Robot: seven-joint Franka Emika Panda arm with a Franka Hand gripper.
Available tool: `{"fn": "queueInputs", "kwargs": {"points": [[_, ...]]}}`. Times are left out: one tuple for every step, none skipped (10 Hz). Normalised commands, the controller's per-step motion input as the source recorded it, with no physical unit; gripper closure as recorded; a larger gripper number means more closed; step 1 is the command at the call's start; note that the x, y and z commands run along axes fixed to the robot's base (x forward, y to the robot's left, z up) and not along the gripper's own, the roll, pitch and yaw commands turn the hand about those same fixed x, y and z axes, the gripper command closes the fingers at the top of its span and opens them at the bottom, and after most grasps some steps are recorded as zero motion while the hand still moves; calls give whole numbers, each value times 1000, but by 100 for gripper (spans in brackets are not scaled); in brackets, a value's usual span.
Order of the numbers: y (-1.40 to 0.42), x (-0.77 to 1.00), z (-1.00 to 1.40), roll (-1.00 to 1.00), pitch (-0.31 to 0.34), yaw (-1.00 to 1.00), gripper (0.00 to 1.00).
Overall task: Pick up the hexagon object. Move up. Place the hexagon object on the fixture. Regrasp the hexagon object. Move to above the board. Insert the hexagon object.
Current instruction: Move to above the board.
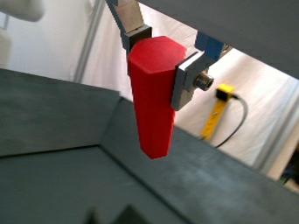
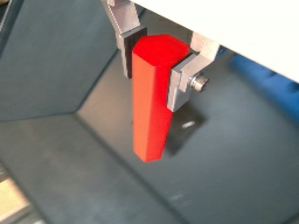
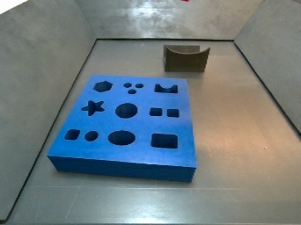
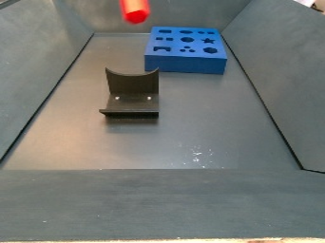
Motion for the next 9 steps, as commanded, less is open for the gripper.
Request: {"fn": "queueInputs", "kwargs": {"points": [[-1000,-885,346,-1000,-208,31,100],[-1000,-908,357,-1000,-229,26,100],[-1000,-933,362,-1000,-242,22,100],[-972,-1000,351,-1000,-270,12,100],[-743,-840,279,-1000,-292,-1,100],[-435,-578,169,-1000,-307,-14,100],[-125,-290,55,-1000,-313,-27,100],[-23,-162,11,-1000,-311,-43,100],[-1,-105,17,-819,-254,-43,100]]}}
